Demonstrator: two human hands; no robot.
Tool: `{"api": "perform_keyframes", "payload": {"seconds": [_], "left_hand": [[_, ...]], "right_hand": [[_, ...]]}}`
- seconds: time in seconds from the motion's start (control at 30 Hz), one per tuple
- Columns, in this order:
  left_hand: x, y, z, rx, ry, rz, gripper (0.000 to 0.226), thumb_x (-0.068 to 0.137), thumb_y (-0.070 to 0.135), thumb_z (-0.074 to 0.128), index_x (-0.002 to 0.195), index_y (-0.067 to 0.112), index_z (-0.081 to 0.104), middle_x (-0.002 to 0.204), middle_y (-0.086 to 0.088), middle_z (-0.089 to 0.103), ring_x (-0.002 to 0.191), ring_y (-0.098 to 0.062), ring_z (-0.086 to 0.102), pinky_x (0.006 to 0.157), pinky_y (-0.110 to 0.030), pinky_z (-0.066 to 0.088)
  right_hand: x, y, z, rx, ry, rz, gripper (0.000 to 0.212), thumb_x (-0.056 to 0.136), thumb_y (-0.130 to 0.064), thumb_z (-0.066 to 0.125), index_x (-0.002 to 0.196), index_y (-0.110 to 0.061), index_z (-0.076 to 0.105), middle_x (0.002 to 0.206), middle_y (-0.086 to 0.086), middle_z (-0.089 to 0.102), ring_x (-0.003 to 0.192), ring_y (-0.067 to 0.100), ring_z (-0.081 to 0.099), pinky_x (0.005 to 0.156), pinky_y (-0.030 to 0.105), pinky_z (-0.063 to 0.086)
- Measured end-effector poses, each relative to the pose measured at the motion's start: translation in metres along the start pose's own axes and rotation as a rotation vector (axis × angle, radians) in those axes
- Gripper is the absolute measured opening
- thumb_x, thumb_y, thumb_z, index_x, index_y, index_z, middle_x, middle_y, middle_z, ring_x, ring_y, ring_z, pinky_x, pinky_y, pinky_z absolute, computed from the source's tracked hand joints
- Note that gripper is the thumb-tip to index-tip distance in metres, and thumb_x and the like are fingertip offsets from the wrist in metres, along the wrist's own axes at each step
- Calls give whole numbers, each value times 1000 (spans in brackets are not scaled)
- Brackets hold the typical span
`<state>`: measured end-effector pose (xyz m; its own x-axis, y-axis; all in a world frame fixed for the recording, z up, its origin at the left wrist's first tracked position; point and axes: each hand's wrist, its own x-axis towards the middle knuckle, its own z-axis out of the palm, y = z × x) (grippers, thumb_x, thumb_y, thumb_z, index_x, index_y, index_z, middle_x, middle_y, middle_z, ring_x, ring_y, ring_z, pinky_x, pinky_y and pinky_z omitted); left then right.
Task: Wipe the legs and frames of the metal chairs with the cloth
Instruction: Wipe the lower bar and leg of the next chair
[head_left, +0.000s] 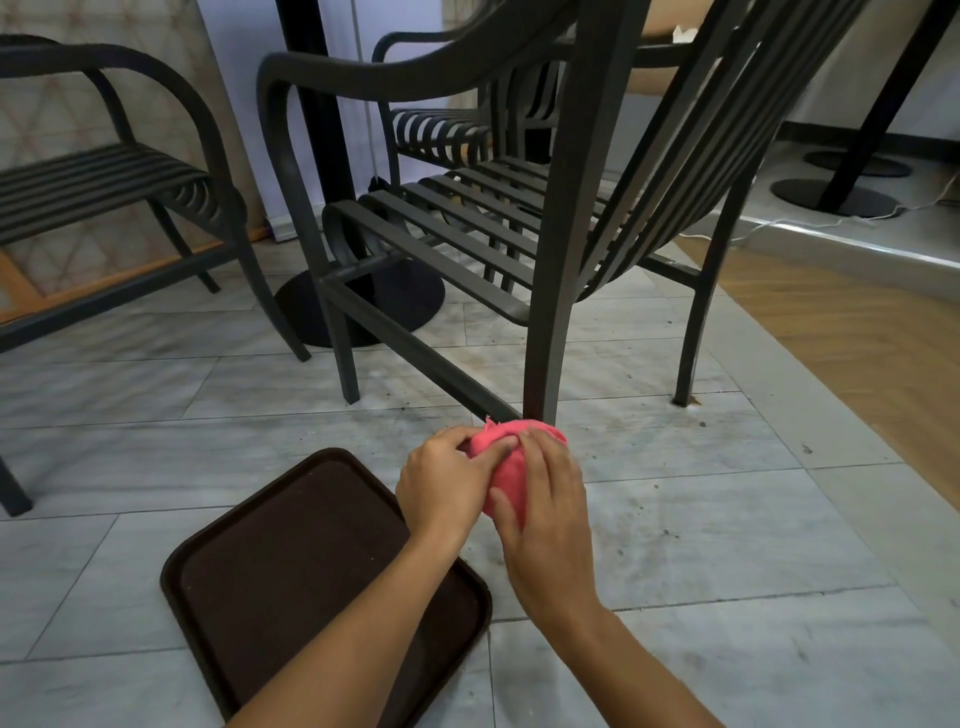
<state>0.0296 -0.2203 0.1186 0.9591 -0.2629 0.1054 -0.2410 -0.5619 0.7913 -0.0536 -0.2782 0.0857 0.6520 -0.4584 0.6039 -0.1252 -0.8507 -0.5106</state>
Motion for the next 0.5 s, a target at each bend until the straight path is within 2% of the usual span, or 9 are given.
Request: {"api": "perform_keyframes", "payload": {"seconds": [0.07, 0.2, 0.3, 0.4, 0.5], "left_hand": [[0, 2, 0, -33, -6, -75, 31, 73, 61, 64, 78, 31, 68, 72, 14, 65, 72, -8, 61, 62, -27, 48], [-2, 6, 1, -129, -45, -155, 34, 74, 61, 63, 74, 28, 66, 71, 10, 64, 71, -10, 61, 57, -25, 42], [-6, 9, 2, -140, -98, -153, 37, 78, 63, 57, 76, 27, 66, 72, 8, 65, 71, -12, 62, 59, -26, 44], [-10, 9, 0, -114, -136, -120, 47, 83, 66, 44, 75, 25, 66, 64, 8, 62, 69, -14, 61, 61, -29, 46], [-16, 4, -6, -80, -185, -17, 55, 85, 68, 35, 76, 24, 66, 68, 4, 68, 72, -14, 66, 69, -37, 54]], "right_hand": [[-4, 2, 1, -7, -12, 21, 57, 88, -38, 44, 136, -11, 31, 137, 7, 41, 128, 20, 35, 103, 45, 40], [-10, 3, 2, -30, -73, 71, 68, 85, -48, 43, 139, -8, 28, 139, 13, 45, 128, 22, 39, 100, 40, 43], [-10, 4, 1, -108, -127, 29, 79, 77, -43, 64, 138, -5, 30, 137, 14, 48, 122, 27, 50, 96, 43, 47], [-6, 4, -4, -187, -141, 11, 93, 61, -37, 82, 133, -3, 35, 130, 15, 54, 109, 28, 60, 85, 41, 54], [-2, 5, -8, -216, -110, 6, 90, 58, -25, 87, 131, -6, 38, 123, 16, 58, 92, 28, 66, 65, 33, 57]]}}
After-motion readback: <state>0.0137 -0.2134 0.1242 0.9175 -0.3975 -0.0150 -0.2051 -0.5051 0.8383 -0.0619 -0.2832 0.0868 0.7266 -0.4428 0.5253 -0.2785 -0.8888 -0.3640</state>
